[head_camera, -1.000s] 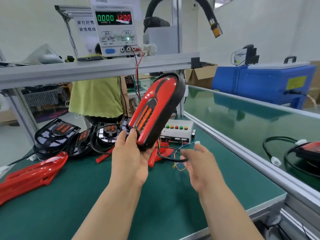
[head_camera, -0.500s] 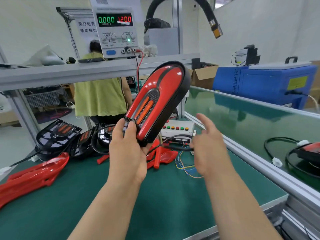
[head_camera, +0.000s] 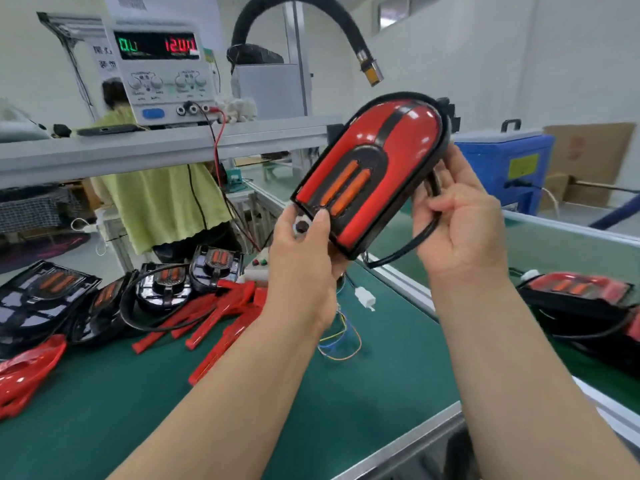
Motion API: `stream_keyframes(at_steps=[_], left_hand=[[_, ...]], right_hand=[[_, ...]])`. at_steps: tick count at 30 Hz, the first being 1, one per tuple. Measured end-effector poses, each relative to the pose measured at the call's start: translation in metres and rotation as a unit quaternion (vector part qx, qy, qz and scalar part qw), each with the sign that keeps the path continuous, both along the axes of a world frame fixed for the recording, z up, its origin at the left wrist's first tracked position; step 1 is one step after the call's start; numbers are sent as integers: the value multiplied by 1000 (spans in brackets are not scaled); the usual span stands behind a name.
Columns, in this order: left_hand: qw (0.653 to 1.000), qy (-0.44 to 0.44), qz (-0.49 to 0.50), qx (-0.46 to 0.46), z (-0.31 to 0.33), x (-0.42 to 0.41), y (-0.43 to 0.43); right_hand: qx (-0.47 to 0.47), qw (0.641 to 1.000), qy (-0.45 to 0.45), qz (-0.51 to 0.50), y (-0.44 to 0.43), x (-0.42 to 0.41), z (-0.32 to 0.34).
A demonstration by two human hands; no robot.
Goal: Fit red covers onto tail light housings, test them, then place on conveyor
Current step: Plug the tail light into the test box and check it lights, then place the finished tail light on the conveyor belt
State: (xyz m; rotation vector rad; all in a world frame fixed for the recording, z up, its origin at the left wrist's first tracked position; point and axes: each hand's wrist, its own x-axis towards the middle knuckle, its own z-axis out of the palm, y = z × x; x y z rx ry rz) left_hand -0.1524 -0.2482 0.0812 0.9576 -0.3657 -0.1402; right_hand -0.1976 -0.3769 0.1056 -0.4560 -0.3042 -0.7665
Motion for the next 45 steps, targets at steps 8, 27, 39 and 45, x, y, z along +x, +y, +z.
stream_keyframes(at_steps=[8,27,39,45], left_hand=[[990,30,-135,-41,12,-24,-91],[924,206,-320,48,-38,-158,-246],[895,165,-372,182,-63,-163,-238],[868,124,-420,236,-65,-158,-230]], right_hand=[[-24,992,-11,-123,-83,-38,11],[-16,845,263,-466,-234,-172,-55],[-113,660,578,-467,-249,-168,-91],[-134,618,586,-507,-242,-172,-91]])
